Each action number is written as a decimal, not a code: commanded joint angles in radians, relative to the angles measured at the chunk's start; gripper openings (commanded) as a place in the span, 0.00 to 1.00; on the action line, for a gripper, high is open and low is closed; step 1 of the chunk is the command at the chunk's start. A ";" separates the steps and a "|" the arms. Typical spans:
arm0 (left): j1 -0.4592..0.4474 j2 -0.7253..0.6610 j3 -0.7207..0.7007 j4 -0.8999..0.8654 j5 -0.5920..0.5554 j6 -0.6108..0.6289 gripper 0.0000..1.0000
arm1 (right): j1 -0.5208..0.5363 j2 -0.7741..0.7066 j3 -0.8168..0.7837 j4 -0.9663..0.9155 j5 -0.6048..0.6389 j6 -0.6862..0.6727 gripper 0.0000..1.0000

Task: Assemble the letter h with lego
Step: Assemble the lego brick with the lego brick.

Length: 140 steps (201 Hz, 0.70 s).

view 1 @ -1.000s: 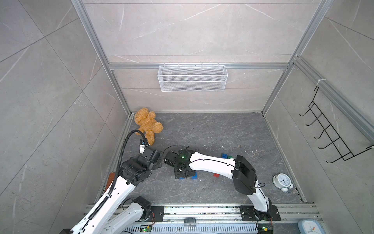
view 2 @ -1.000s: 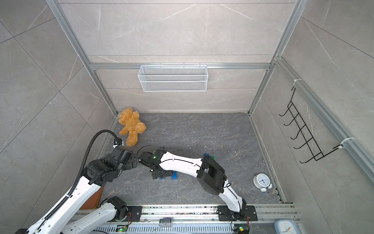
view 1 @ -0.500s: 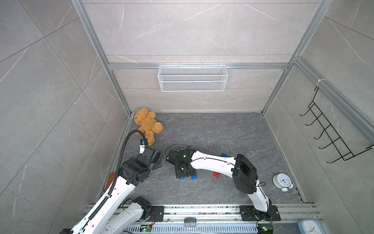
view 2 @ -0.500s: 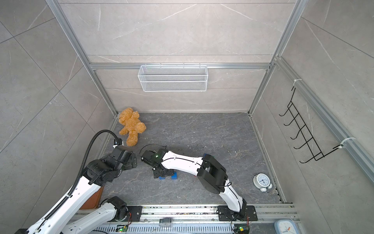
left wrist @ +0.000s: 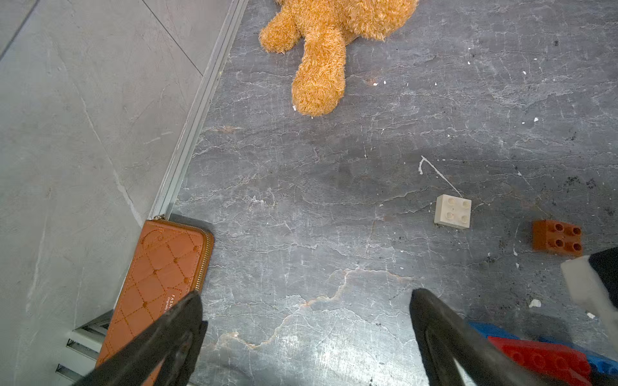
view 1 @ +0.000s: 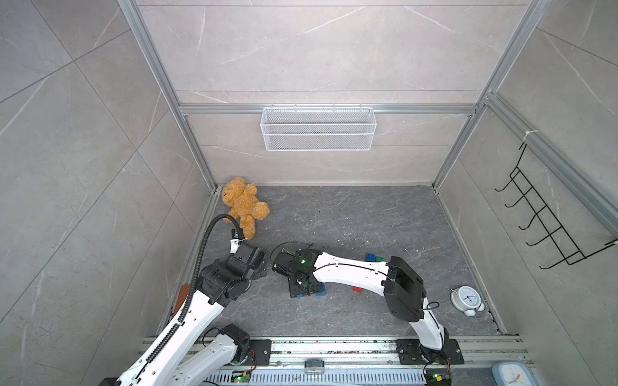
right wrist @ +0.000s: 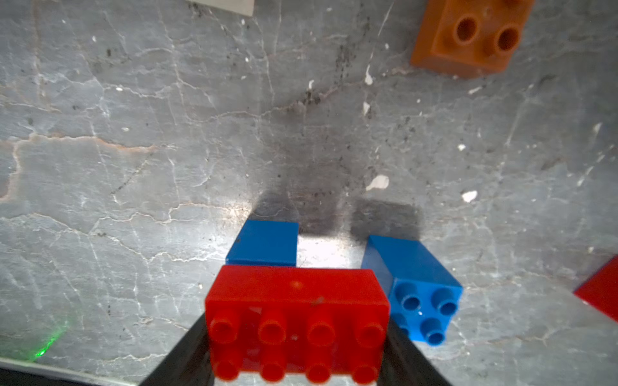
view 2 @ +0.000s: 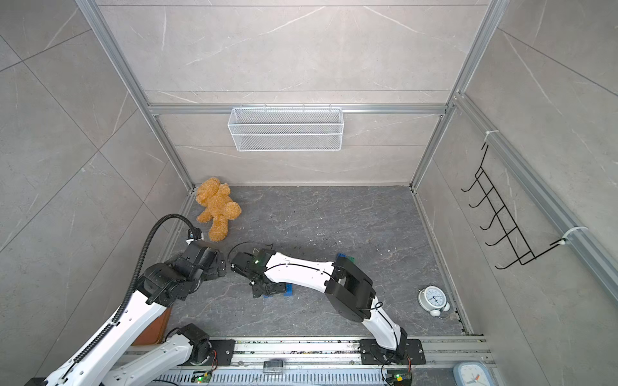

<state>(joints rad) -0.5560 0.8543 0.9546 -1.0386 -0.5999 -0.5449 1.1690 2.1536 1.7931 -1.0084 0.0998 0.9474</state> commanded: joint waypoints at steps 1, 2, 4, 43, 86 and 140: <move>0.003 -0.008 -0.001 0.015 -0.009 0.016 0.99 | 0.006 0.014 0.002 -0.039 0.013 0.017 0.00; 0.004 -0.008 -0.001 0.014 -0.009 0.016 0.98 | 0.006 0.015 0.002 -0.039 0.013 0.017 0.00; 0.004 -0.009 -0.001 0.015 -0.009 0.016 0.98 | 0.006 0.016 0.003 -0.040 0.014 0.017 0.00; 0.004 -0.008 0.000 0.015 -0.009 0.016 0.98 | 0.005 0.038 -0.005 -0.037 -0.002 0.016 0.00; 0.004 -0.006 0.000 0.015 -0.008 0.016 0.98 | 0.006 0.003 -0.060 0.034 -0.014 -0.024 0.00; 0.005 -0.006 -0.001 0.016 -0.006 0.017 0.98 | 0.004 0.020 -0.079 0.027 -0.011 -0.058 0.00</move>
<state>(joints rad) -0.5556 0.8543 0.9546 -1.0386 -0.5999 -0.5449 1.1706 2.1269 1.7271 -0.9409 0.0967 0.9199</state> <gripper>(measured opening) 0.983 0.664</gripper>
